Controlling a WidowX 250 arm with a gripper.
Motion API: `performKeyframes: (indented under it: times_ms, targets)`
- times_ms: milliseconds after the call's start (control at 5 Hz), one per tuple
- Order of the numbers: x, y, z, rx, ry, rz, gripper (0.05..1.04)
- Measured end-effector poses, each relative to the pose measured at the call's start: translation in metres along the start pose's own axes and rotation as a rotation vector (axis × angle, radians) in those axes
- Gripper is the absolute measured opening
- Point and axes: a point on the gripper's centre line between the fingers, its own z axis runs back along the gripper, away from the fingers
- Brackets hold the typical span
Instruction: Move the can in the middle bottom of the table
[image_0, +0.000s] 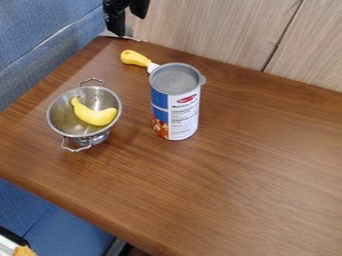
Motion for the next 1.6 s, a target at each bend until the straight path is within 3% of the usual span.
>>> performKeyframes:
  times_ms: [400,1000,1600]
  targets:
    - [-0.018,0.013,-0.024,0.064,0.056,-0.046,1.000]
    - [-0.060,0.023,-0.001,0.007,0.115,-0.176,1.001]
    - [-0.099,0.043,0.010,0.009,0.152,-0.309,1.000]
